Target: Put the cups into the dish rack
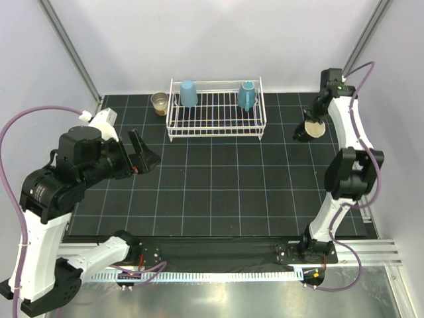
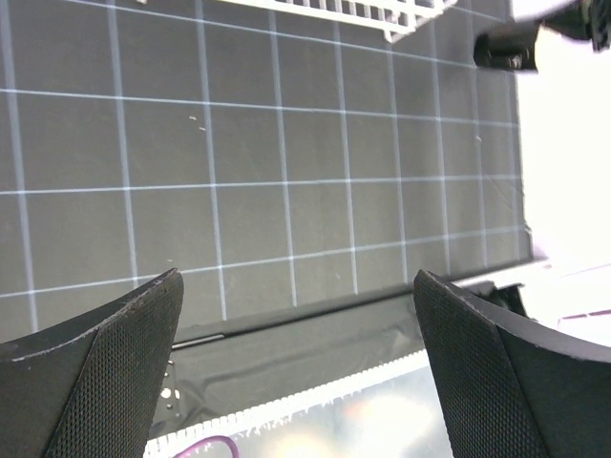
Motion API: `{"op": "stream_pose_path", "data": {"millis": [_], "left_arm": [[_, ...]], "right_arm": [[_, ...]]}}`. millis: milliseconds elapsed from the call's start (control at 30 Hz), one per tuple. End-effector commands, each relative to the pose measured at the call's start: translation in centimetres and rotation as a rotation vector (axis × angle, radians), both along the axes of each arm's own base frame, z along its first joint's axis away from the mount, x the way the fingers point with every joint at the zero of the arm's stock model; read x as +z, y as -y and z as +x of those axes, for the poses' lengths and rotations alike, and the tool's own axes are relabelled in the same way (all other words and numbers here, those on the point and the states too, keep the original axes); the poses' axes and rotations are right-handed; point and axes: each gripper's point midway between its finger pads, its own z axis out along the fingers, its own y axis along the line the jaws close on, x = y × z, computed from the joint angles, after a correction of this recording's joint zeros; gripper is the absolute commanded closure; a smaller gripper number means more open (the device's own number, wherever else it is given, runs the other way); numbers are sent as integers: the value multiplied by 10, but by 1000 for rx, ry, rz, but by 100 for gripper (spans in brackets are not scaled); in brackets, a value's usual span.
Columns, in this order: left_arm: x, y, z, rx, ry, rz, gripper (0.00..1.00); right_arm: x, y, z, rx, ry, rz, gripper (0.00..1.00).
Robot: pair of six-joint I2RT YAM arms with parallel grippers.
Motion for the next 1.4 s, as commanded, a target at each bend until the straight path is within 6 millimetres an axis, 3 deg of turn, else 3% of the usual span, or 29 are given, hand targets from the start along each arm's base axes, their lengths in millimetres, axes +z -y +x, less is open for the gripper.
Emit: {"op": "stream_pose_path", "data": {"millis": [0,33,67,133,167,367,400,500,533,567,600,667,800,900,1000,1133,1267,1367], "left_arm": [[19,18,1,-87,58,-77,0],[21,22,4,-96,56,-82,0],[23,27,5,-113,57,-94,0],[30,33,9,-129,69,-114,0],[33,39,14,-144,74,-126,0],[42,74,41,-196,54,-228,0],[42,84,40,-222,24,-276,0],[39,111,48,-262,-47,-416,2],[40,117,50,-273,-54,-453,2],[23,123,53,-266,-104,-475,3],[33,128,57,-272,-66,-531,3],[29,136,60,-241,-125,-618,3],[39,158,54,-257,-117,-693,3],[32,178,46,-248,-169,-750,3],[46,198,41,-226,-149,-877,3],[34,212,51,-141,-181,-926,5],[36,211,55,-118,-165,-895,14],[23,194,49,-73,-157,-782,14]], "right_arm": [[102,-45,9,160,341,107,96],[123,-54,2,171,398,140,96],[126,-70,-3,219,413,195,96],[150,-87,-7,262,501,233,96],[165,-103,-19,303,542,273,96],[225,-133,-63,403,716,348,96],[228,-148,-72,448,713,367,96],[243,-163,-100,505,746,408,96],[239,-165,-105,511,740,420,96],[242,-169,-111,524,751,435,96],[253,-171,-121,538,788,450,96],[257,-183,-132,577,796,491,96],[282,-201,-160,634,872,569,96],[289,-211,-174,669,887,623,96],[299,-215,-187,685,913,647,96],[298,-216,-199,686,906,660,96],[266,-208,-203,661,792,576,96],[240,-199,-203,650,714,464,96]]}}
